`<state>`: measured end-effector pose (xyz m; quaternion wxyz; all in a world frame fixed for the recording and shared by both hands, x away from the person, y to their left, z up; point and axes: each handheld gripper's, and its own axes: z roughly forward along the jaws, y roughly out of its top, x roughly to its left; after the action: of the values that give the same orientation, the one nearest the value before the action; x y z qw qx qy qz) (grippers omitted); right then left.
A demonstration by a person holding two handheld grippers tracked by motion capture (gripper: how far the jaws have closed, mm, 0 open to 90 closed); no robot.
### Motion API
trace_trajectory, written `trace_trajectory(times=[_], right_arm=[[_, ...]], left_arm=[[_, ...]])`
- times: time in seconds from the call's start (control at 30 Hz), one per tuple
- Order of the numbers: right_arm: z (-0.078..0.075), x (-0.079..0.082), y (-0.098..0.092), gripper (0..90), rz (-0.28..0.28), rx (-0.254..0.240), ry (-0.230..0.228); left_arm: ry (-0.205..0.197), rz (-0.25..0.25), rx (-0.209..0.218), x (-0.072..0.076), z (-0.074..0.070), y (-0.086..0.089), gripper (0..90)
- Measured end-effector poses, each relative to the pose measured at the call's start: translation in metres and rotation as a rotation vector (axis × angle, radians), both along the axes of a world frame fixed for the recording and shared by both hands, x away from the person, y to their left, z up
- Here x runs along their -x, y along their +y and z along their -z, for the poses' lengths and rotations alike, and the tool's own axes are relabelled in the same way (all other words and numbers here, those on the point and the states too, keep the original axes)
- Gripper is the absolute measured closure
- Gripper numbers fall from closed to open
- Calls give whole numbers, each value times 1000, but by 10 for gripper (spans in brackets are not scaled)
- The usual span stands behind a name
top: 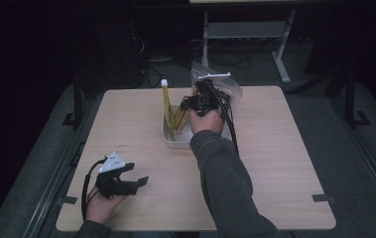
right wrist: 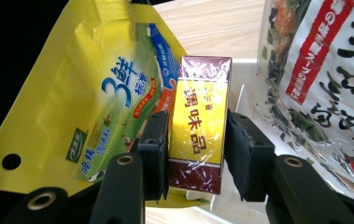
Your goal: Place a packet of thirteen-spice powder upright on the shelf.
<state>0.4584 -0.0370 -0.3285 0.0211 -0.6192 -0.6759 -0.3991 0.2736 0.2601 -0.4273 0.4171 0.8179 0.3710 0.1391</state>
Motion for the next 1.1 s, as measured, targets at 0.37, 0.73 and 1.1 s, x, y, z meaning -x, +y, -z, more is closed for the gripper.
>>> trace_trajectory(times=[0.37, 0.73, 1.1], right_arm=[[0, 5, 5, 555, -39, -21, 5], [6, 6, 12, 531, -54, -10, 21], [9, 4, 7, 514, -79, -44, 13]], left_arm=[[1, 3, -1, 0, 0, -1, 240], [0, 4, -3, 1, 0, -2, 242], [4, 2, -8, 0, 1, -1, 241]])
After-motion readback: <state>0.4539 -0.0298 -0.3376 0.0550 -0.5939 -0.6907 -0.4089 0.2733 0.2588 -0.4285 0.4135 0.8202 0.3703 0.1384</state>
